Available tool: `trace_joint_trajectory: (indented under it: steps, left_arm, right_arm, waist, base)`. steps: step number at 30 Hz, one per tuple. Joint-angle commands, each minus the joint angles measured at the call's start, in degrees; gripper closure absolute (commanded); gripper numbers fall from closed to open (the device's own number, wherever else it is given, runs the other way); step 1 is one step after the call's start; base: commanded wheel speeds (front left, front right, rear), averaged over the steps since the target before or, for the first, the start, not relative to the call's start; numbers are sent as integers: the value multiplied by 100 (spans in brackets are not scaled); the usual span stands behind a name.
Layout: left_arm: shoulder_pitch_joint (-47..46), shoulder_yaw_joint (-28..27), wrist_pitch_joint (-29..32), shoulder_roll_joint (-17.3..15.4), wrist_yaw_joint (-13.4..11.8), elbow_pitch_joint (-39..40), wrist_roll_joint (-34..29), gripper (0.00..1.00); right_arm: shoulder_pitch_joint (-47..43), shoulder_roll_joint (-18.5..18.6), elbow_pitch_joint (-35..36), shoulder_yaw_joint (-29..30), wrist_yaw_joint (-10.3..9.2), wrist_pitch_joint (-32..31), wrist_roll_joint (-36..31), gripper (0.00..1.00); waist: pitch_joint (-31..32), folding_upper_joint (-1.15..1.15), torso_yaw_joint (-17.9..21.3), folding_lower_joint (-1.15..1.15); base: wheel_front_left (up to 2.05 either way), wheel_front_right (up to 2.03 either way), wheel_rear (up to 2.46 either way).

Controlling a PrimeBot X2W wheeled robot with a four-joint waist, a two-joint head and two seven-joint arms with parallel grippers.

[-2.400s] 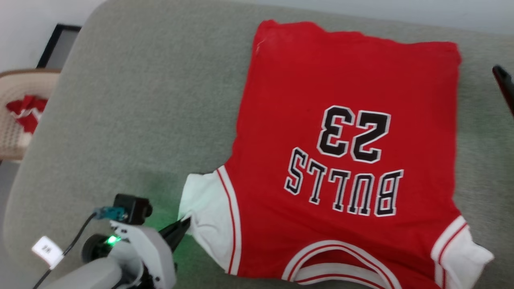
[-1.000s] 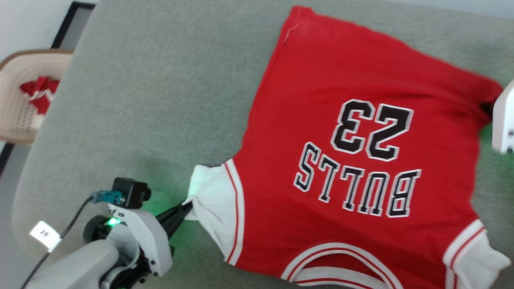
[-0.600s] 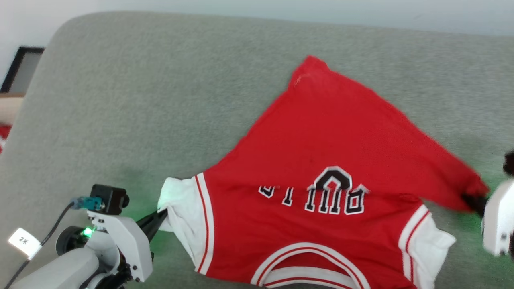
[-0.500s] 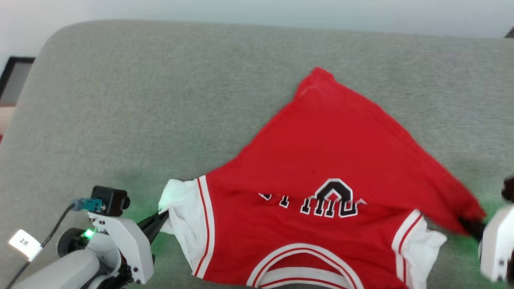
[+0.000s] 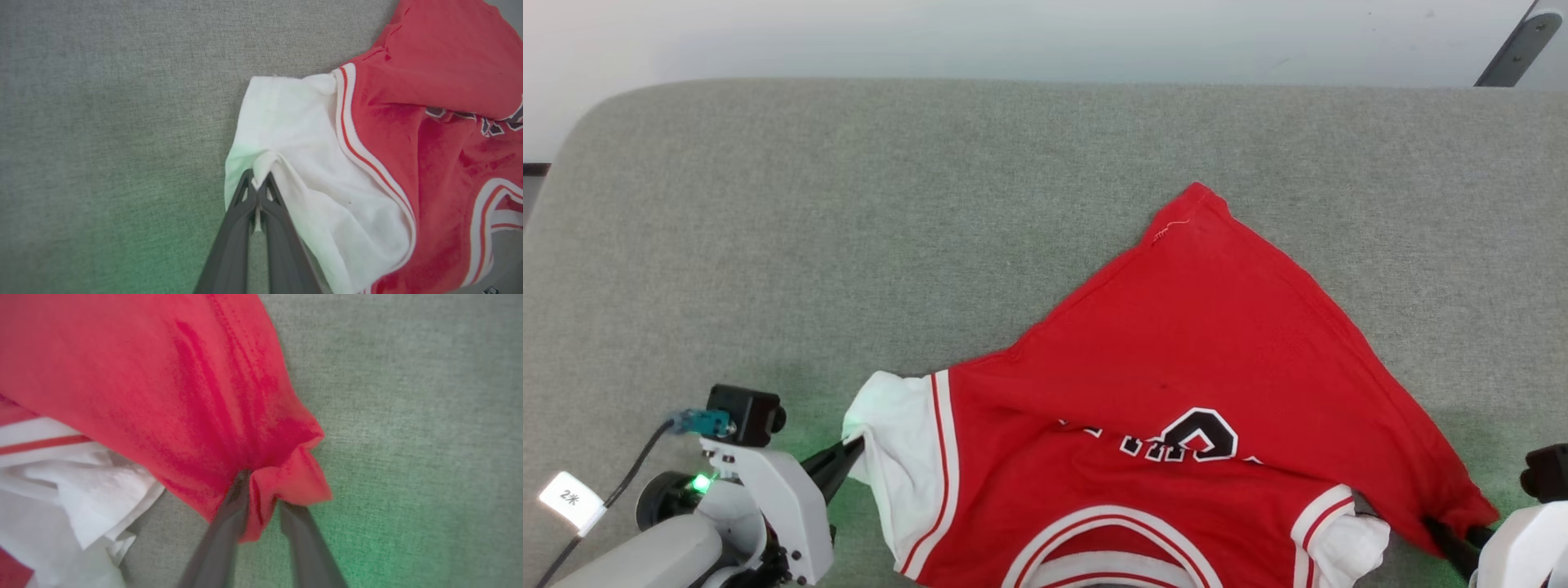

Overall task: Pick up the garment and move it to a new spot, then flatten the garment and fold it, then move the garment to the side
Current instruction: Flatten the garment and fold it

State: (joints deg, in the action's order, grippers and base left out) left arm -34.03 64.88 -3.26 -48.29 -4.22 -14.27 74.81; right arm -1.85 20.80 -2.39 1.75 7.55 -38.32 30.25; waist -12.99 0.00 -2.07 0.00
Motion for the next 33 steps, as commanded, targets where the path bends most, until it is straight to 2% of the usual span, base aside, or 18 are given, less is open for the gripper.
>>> trace_joint_trajectory:
  steps: [1,11,16,22,27,33]
  left_arm:
    - [35,2,2,-5,-21,-2,7,100]
    - [-72,28,12,101,-30,79,-87,100]
    - [-185,44,15,234,22,68,-163,100]
    - [-387,80,48,480,135,-35,-252,100]
    - [-581,123,72,730,246,-183,-352,100]
    - [-783,200,98,1061,433,-444,-456,100]
  right_arm:
    - [-113,11,-123,-81,-14,-61,-10,0]
    - [326,250,1174,238,-11,-109,15,0]
    - [1072,290,1431,-37,-11,110,-218,0]
    - [2485,304,491,-744,-11,617,-375,0]
    - [3719,373,-812,-1450,-11,925,-290,0]
    - [4882,435,-2469,-2204,-11,853,-27,0]
  waist:
    - [1,0,-5,0]
    - [-82,0,-227,0]
    - [-224,0,-427,0]
    - [-457,0,-748,0]
    - [-640,0,-1052,0]
    - [-809,0,-1423,0]
  base:
    - [0,0,0]
    - [0,0,0]
    - [0,0,0]
    - [0,0,0]
    - [0,0,0]
    - [0,0,0]
